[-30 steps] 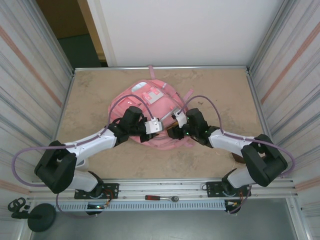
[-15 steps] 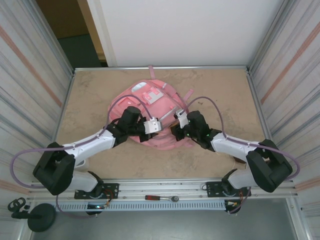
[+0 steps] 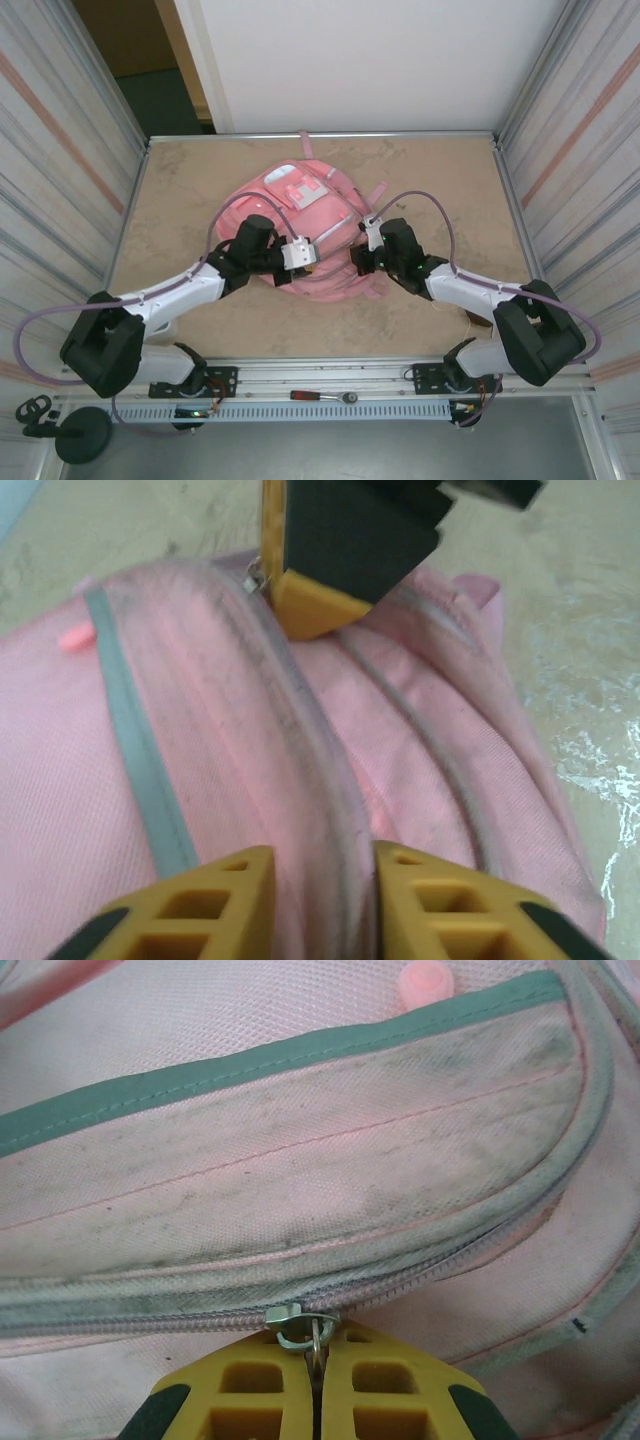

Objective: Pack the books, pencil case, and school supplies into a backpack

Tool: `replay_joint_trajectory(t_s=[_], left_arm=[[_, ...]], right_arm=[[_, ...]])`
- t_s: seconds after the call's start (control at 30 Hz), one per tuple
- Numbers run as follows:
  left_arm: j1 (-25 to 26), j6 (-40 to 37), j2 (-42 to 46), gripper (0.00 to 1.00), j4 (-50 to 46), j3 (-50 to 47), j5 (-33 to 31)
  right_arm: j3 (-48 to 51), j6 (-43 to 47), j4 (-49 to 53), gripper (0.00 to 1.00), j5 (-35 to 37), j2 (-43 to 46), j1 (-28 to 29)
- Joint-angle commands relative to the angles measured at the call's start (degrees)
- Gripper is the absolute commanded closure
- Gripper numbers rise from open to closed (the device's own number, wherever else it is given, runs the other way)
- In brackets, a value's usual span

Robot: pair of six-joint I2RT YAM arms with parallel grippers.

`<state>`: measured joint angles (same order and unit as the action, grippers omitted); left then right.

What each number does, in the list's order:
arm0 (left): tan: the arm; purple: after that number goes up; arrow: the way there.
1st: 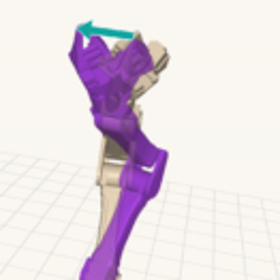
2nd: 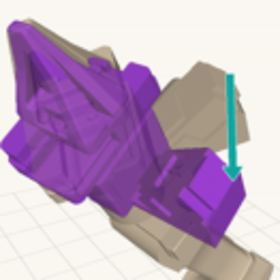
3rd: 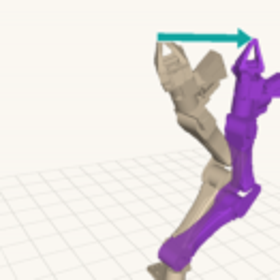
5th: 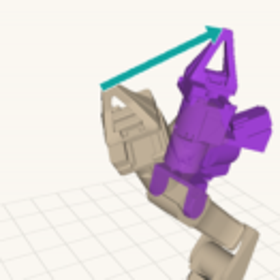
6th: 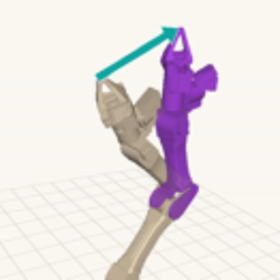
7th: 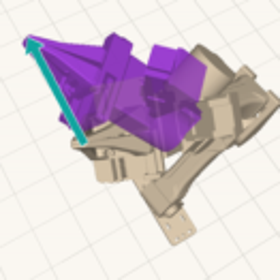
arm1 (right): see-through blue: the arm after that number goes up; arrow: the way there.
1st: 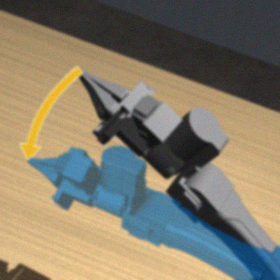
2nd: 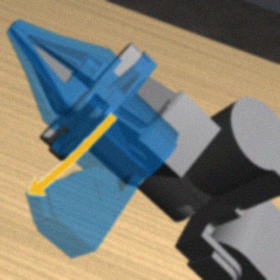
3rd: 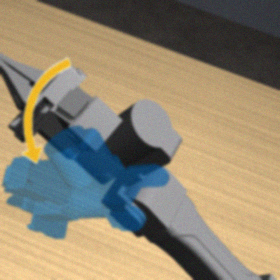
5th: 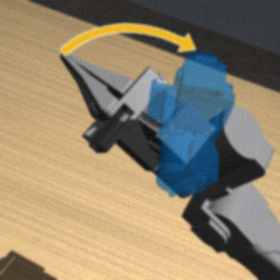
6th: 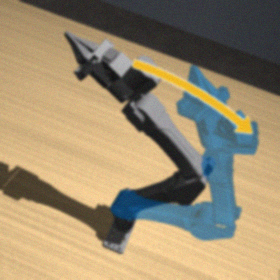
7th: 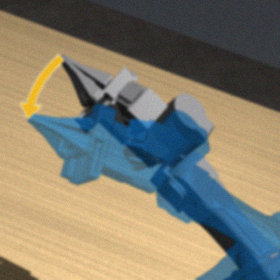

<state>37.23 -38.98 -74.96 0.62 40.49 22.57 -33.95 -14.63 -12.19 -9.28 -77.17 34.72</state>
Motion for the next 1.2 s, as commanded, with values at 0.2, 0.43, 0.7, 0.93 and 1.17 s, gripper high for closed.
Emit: replay_joint_trajectory(t_s=[0.2,0.43,0.7,0.93,1.17], left_arm=[[8.3,2.2,-0.9,0.4,-3.4,6.6,-15.5],[9.2,1.4,-7.5,0.51,-1.8,9.8,-18.9],[4.3,-1.5,-0.3,1.0,1.3,4.0,-5.7],[-4.0,0.7,6.6,1.0,9.3,-3.8,9.8],[-4.7,0.4,4.6,0.78,4.1,-1.7,0.1]], right_arm=[[-0.8,-4.5,-0.3,1.0,-1.5,5.5,3.5],[0.0,-5.8,-1.4,1.0,-2.7,8.2,6.1],[-0.7,-4.8,11.1,1.0,7.6,8.3,2.5],[-4.9,-5.4,16.0,1.0,9.8,4.6,-1.2],[-4.7,-3.1,9.0,1.0,3.9,4.7,3.1]])
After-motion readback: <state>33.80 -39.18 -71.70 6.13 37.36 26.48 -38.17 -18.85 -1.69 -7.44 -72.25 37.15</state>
